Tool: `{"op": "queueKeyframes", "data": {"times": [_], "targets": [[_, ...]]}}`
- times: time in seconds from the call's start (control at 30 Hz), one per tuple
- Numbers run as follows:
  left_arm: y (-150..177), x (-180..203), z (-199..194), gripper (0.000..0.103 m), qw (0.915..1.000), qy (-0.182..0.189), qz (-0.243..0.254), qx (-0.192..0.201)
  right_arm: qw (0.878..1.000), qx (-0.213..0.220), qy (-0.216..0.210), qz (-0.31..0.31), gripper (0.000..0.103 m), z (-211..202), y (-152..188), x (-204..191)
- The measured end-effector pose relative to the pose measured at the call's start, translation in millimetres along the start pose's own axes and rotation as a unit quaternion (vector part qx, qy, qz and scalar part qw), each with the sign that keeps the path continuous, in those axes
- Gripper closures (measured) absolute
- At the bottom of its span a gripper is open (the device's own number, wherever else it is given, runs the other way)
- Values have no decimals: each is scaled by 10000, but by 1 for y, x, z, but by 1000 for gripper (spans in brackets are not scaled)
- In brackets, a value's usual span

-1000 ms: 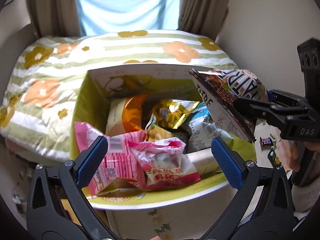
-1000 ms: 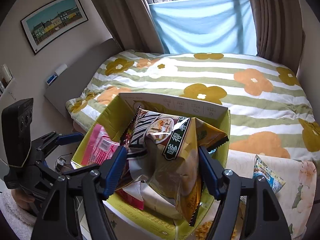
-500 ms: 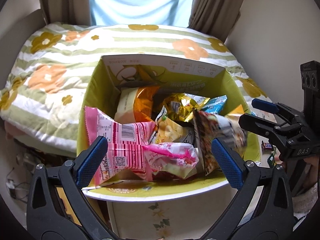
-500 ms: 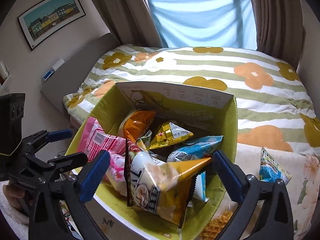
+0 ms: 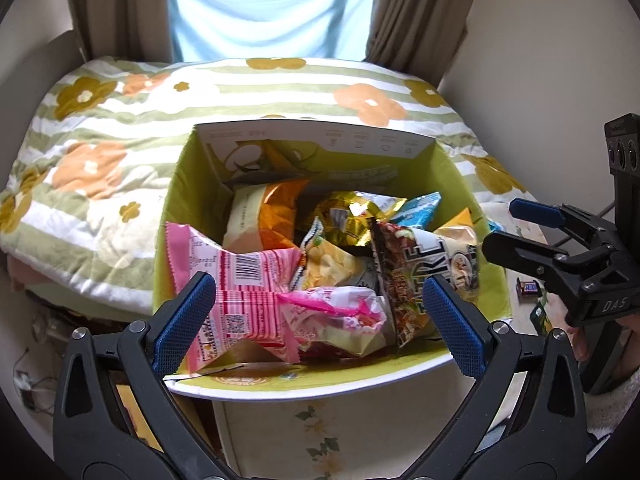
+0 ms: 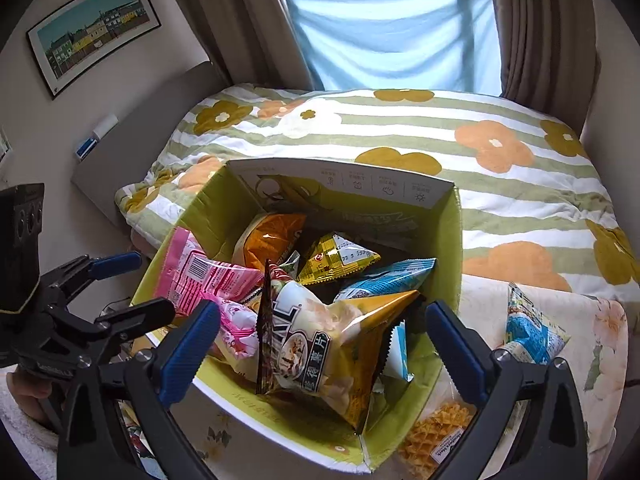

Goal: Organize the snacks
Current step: 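Move both tools back to the tray toward the waffle and green packet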

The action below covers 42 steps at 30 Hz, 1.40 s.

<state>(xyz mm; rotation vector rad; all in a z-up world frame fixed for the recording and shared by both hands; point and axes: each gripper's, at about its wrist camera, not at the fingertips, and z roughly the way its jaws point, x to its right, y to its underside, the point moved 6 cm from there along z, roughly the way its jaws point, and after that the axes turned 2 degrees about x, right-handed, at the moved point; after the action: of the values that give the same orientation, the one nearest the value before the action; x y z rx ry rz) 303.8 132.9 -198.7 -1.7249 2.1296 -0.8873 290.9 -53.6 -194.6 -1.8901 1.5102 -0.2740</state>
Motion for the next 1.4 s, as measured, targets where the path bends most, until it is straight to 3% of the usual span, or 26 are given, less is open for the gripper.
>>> {"op": "queueKeyframes", "data": {"times": [0.27, 0.57, 1.0, 1.23, 1.4], "targets": [[4, 33, 2, 0, 9992, 347, 207, -35, 9980, 93, 594, 190, 1, -43, 11, 31], [13, 104, -6, 0, 9967, 543, 586, 138, 9909, 289, 1228, 465, 1, -107, 38, 96], [65, 244, 18, 0, 9972, 262, 694, -32, 9923, 13, 1058, 650, 1, -154, 124, 192], [98, 287, 43, 0, 9981, -20, 566, -226, 9938, -343, 851, 625, 1, -156, 165, 230], [118, 305, 67, 0, 9938, -339, 932, -507, 9935, -635, 767, 548, 1, -148, 190, 241]]}}
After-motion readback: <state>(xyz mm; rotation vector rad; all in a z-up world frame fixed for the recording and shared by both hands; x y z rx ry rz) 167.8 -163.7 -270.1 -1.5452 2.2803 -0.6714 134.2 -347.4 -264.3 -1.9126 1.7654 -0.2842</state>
